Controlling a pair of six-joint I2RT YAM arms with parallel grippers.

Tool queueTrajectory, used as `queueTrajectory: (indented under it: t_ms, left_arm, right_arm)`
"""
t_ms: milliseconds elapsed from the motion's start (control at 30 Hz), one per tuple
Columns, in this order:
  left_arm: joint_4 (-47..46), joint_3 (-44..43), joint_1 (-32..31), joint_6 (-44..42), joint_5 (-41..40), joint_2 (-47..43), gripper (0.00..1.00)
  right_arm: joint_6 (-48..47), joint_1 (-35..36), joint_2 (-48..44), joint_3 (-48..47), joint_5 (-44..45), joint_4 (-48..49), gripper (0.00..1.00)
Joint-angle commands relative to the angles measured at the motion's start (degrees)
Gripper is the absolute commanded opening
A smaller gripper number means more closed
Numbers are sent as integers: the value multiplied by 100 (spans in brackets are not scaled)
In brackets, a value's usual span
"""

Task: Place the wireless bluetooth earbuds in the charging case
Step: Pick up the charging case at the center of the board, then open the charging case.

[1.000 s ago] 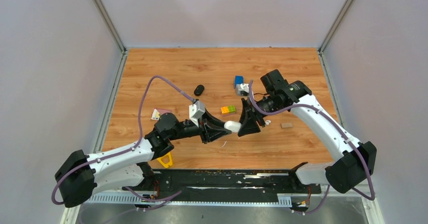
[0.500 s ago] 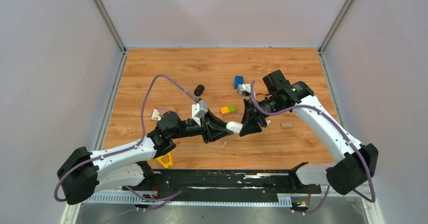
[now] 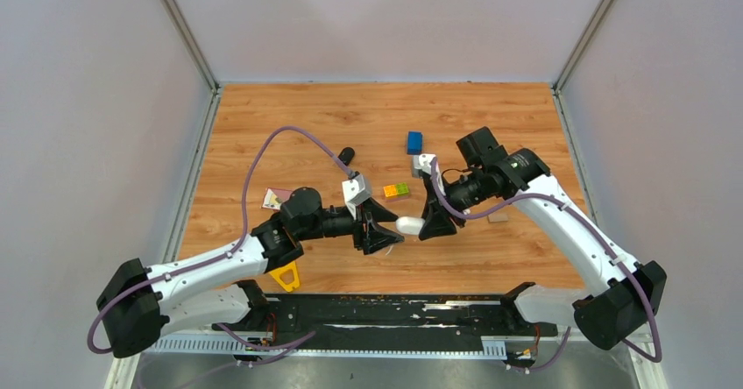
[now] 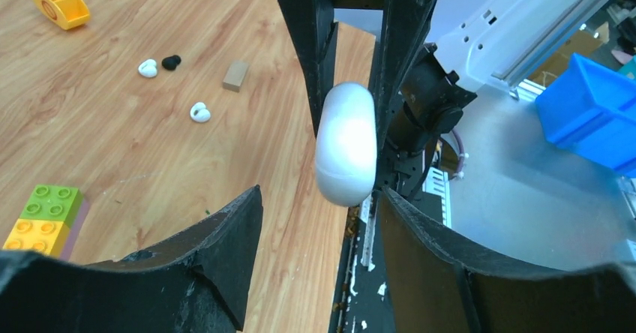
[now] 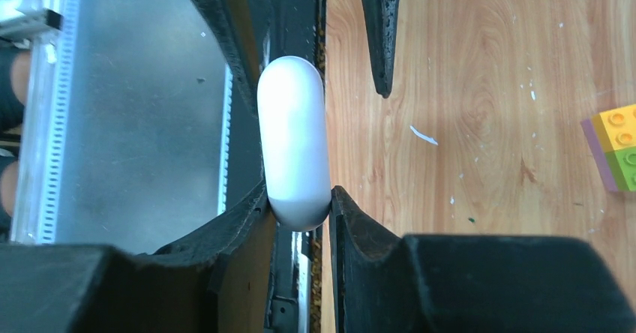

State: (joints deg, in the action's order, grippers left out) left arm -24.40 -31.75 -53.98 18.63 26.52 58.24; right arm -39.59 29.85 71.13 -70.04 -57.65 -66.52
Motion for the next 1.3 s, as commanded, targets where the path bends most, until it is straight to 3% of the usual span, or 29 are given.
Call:
queueTrajectory:
  t_ms: [0, 667, 1167, 1267]
  left_arm:
    - [469, -390, -43, -374, 124, -77, 66]
    - [-137, -382, -253, -151, 276, 407, 56]
    - [-437, -442, -271, -18, 422, 669, 41]
    - [-458, -446, -269, -32, 476, 703, 32]
  right_arm:
    - [-261, 291, -91, -20, 763, 161, 0]
    - [-132, 448, -3, -212, 967, 214, 0]
    - [-137, 516, -20, -155, 1089, 214, 0]
    - [-137, 526, -29, -139, 1098, 214, 1]
